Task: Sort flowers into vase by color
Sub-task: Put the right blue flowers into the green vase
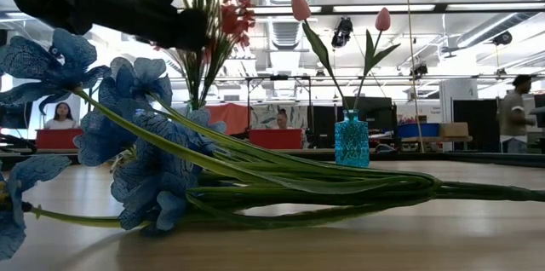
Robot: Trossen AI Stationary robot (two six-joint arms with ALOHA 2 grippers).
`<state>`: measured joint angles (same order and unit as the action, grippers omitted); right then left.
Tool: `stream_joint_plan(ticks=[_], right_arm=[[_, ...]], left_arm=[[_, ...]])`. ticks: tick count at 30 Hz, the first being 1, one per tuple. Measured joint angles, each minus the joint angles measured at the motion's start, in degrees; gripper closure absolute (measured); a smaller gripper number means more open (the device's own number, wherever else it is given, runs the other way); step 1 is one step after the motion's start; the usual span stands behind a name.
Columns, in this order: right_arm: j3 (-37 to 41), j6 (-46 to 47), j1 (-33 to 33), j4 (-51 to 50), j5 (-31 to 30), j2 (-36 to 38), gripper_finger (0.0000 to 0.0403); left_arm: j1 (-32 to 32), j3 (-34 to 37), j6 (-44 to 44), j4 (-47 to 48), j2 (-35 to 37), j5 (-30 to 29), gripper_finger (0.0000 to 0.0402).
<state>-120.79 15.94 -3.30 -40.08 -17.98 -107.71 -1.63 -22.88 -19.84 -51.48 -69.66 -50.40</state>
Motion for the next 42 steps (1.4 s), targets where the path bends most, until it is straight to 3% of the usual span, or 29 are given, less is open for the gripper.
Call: stream_joint_plan(ticks=[10,15,42], right_arm=[[0.04,0.0,-2.07,-3.0,-0.02,2.86,0.0042],[0.07,0.07,-2.69,-3.75,-0.02,3.02,0.0042],[0.07,0.0,-2.85,-4.41,-0.04,3.02,0.0042]], left_arm=[[0.0,0.05,4.74,1.66,2.78,-1.92,0.0394],[0.0,0.05,8.51,5.25,3.62,-5.61,0.0395],[0.0,0.09,25.51,16.68,3.02,-5.82,0.0389]])
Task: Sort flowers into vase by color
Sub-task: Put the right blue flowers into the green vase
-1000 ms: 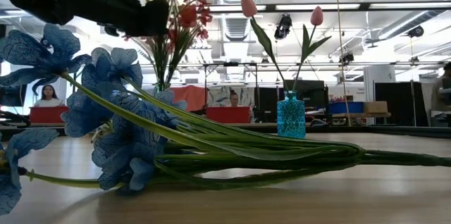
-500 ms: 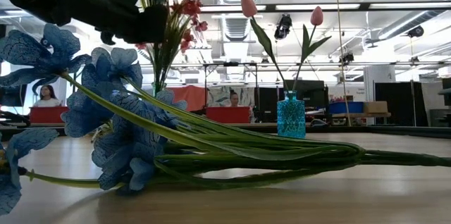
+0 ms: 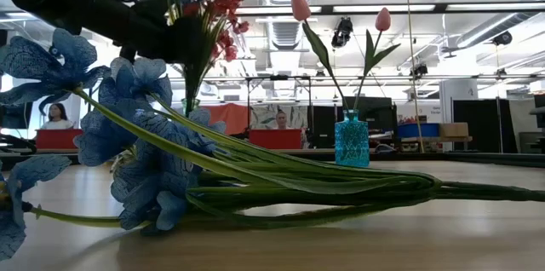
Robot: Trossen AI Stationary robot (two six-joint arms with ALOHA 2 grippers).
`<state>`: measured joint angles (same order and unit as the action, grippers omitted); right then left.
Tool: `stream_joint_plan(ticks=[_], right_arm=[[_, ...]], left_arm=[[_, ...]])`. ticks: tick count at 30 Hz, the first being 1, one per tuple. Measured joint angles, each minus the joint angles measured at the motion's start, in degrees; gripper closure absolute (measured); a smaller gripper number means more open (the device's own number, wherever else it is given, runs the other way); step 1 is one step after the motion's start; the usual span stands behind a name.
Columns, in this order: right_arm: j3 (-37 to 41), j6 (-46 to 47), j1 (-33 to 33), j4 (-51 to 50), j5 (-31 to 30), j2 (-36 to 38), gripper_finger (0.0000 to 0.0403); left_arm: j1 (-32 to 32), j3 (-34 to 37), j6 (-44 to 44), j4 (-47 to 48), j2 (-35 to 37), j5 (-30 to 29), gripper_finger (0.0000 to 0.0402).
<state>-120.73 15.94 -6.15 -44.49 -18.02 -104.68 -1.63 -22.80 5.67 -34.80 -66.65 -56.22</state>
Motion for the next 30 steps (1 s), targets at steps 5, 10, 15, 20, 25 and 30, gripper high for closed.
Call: stream_joint_plan(ticks=[5,10,15,20,25,30], right_arm=[[0.0,0.0,0.0,-0.07,0.0,0.0,0.0042],[0.0,-0.02,0.0,-0.08,0.0,-0.01,0.0042],[0.0,-0.04,0.0,-0.2,0.0,-0.02,0.0042],[0.0,-0.06,0.0,-0.24,0.0,-0.02,0.0042],[0.0,-0.07,0.0,-0.24,0.0,-0.02,0.0042],[0.02,-0.07,0.0,-0.26,0.0,-0.04,0.0042]], left_arm=[[0.0,0.01,1.24,0.3,-0.81,-0.01,0.0389],[0.02,0.01,1.84,0.25,-1.3,-0.05,0.0389],[0.02,0.01,2.88,0.26,-1.32,-0.2,0.0382],[0.02,0.01,2.89,0.27,-1.32,-0.21,0.036],[0.02,0.01,2.89,0.26,-1.32,-0.21,0.0326],[0.23,0.01,2.87,0.36,-1.32,-0.21,0.0291]])
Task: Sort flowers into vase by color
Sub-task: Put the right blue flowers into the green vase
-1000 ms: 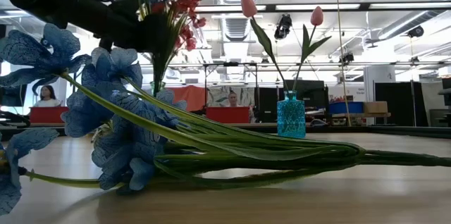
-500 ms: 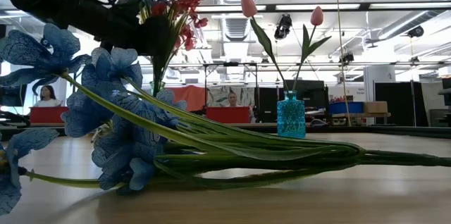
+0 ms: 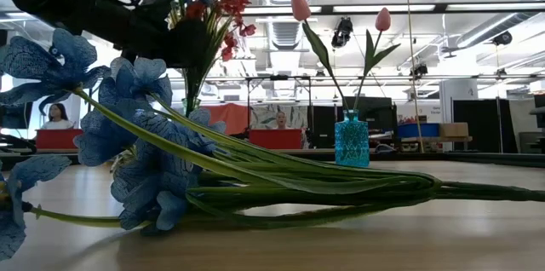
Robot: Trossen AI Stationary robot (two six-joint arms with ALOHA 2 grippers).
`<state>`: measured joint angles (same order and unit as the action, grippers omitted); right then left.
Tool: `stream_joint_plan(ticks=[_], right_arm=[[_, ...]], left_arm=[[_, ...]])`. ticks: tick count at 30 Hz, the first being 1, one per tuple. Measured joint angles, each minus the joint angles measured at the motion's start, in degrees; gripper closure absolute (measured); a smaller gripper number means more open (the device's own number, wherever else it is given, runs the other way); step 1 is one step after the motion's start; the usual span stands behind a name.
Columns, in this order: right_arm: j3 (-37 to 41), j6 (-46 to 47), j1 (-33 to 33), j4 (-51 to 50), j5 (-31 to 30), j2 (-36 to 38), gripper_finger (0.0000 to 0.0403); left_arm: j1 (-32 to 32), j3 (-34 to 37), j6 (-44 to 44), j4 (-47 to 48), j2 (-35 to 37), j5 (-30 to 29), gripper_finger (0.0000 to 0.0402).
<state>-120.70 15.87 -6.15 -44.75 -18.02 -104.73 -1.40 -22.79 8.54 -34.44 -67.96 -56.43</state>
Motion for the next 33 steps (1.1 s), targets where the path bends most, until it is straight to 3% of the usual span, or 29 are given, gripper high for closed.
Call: stream_joint_plan(ticks=[16,33], right_arm=[[0.0,-0.01,0.02,-0.11,0.0,-0.02,0.0042],[0.0,0.0,0.01,-0.57,-0.02,-0.02,0.0042]], left_arm=[[2.45,0.0,-0.23,5.83,4.13,-0.04,0.0196],[7.25,0.0,-0.44,19.39,15.56,0.0,0.0189]])
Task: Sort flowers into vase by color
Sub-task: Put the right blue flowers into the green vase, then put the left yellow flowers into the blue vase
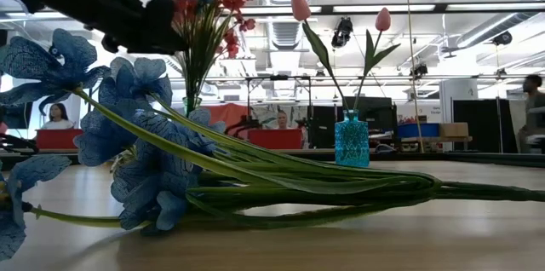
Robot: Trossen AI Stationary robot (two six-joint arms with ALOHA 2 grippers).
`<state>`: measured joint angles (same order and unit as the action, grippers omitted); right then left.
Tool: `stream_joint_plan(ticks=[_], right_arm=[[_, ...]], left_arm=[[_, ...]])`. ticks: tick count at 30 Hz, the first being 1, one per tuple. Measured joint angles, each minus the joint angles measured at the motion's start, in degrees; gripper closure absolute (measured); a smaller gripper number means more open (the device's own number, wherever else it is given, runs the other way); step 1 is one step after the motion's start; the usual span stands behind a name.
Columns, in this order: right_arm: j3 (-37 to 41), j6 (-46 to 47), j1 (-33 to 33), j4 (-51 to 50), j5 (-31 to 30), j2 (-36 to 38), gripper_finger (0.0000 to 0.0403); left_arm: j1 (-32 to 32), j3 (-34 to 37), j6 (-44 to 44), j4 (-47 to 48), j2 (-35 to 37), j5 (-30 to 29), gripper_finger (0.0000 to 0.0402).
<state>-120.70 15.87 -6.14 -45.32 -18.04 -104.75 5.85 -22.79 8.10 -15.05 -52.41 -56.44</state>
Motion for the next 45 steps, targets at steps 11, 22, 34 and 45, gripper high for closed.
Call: stream_joint_plan(ticks=[11,22,34,45], right_arm=[[0.0,0.0,0.01,-0.42,0.0,-0.02,0.0042],[0.0,0.88,-0.14,-8.88,0.17,1.88,0.0042],[1.82,1.18,-0.1,-25.12,1.87,5.86,0.0042],[13.18,7.72,-2.96,-24.98,6.0,7.75,0.0042]], left_arm=[[0.76,-0.5,5.68,13.59,6.62,3.49,0.0179],[1.24,-10.77,20.15,46.76,8.05,6.36,0.0168],[1.28,-16.94,36.54,66.84,9.47,11.78,0.0141],[2.38,-15.34,50.4,72.47,9.16,24.22,0.0141]])
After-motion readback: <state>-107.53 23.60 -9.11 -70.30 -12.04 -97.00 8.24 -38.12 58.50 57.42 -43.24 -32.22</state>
